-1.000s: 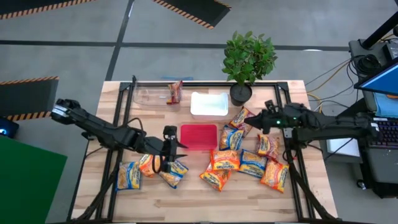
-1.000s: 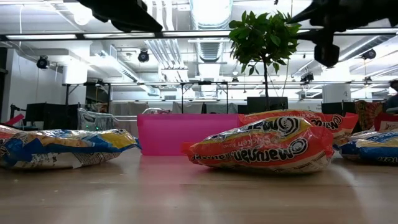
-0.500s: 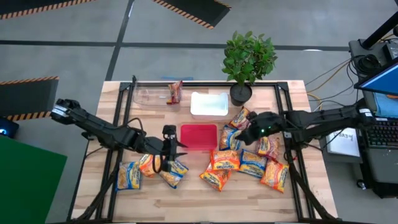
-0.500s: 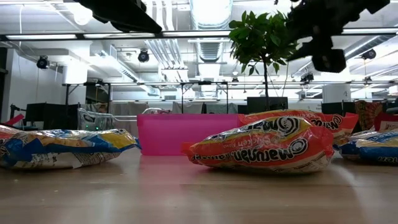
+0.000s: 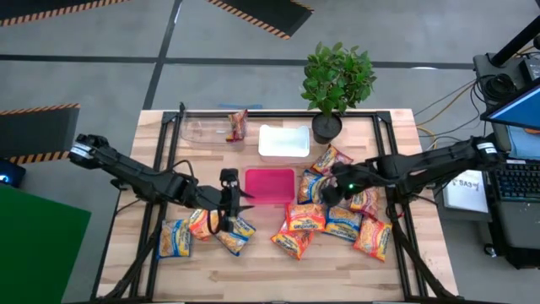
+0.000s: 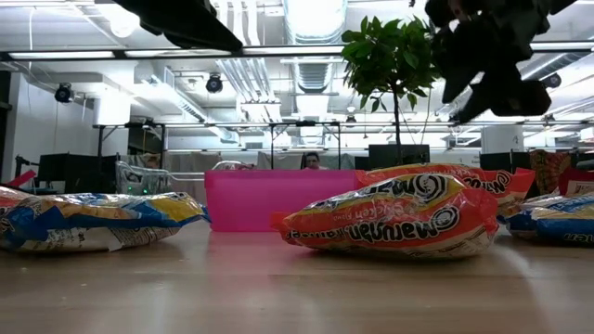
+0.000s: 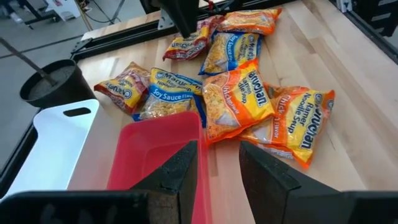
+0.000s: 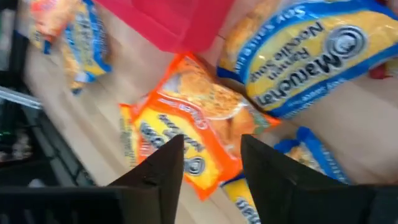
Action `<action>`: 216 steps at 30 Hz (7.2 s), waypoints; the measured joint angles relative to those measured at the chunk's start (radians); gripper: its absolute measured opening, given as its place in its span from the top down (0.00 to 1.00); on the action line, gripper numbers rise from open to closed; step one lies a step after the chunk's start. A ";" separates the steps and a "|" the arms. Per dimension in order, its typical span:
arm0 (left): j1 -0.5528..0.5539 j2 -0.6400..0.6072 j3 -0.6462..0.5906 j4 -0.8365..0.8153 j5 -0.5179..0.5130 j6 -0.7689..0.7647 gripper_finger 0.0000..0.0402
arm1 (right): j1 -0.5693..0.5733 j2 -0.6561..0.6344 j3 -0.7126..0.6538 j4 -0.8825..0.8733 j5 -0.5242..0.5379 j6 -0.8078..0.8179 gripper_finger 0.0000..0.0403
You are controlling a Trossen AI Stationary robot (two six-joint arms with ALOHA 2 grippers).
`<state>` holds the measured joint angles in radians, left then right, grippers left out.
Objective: Sort Maruchan noodles
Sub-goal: Put the blue noodle pack into the red bin
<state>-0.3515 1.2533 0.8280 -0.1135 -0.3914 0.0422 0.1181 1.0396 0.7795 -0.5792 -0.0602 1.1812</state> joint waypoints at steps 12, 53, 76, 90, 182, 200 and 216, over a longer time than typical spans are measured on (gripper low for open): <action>0.000 -0.003 0.003 -0.045 -0.151 -0.016 0.75 | -0.023 0.098 -0.022 -0.140 0.118 0.031 0.37; -0.005 -0.318 -0.185 -0.030 -0.224 -0.077 0.75 | -0.123 0.274 -0.416 0.857 0.272 -0.080 0.56; -0.005 -0.307 -0.192 -0.126 -0.226 -0.075 0.75 | -0.121 0.046 -0.007 0.390 0.267 -0.274 0.97; -0.005 -0.408 -0.208 -0.270 -0.226 -0.112 0.75 | -0.121 0.398 0.558 -0.098 0.210 -0.257 0.97; 0.067 0.116 -0.290 0.349 -0.034 0.158 0.46 | -0.188 0.821 0.870 -0.385 0.035 -0.521 0.84; 0.101 0.180 -0.290 0.358 0.016 0.177 0.68 | -0.235 0.819 0.983 -0.551 -0.136 -0.480 0.97; 0.106 0.180 -0.290 0.384 0.013 0.178 0.72 | -0.256 0.952 0.966 -0.575 -0.045 -0.604 0.97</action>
<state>-0.2451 1.4338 0.5382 0.2708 -0.3783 0.2199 -0.1375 1.9913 1.7454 -1.1538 -0.1047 0.5777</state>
